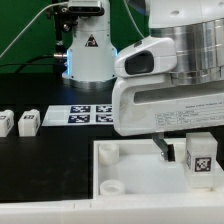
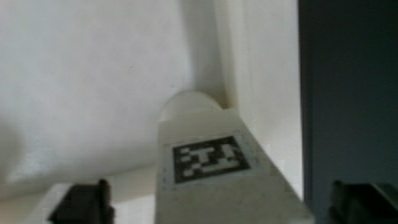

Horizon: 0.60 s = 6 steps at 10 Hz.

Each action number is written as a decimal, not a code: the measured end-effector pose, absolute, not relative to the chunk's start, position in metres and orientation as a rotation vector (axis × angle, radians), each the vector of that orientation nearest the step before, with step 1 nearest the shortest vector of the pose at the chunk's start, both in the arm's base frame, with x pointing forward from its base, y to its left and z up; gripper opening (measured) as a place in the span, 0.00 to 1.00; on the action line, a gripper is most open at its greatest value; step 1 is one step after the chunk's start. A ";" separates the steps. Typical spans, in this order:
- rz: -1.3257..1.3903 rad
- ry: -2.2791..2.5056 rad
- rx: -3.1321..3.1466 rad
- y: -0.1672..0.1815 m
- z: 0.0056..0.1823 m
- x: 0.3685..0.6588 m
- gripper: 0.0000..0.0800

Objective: Assemble one leg

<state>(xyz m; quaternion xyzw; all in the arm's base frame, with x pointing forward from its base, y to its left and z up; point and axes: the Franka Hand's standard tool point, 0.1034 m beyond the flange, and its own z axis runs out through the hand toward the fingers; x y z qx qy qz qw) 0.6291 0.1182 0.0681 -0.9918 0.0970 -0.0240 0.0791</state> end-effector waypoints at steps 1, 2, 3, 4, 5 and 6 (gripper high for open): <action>-0.069 0.315 -2.964 0.118 0.068 0.629 0.56; -0.052 0.492 -2.934 0.119 0.068 0.629 0.37; -0.041 0.623 -2.906 0.118 0.068 0.629 0.37; -0.031 0.723 -2.879 0.118 0.068 0.629 0.37; -0.008 0.943 -2.807 0.118 0.068 0.629 0.37; 0.011 1.195 -2.702 0.118 0.068 0.630 0.37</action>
Offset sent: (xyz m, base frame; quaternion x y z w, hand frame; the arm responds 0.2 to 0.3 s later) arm 0.0000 0.0000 0.0000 0.0000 0.0000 0.1790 0.9838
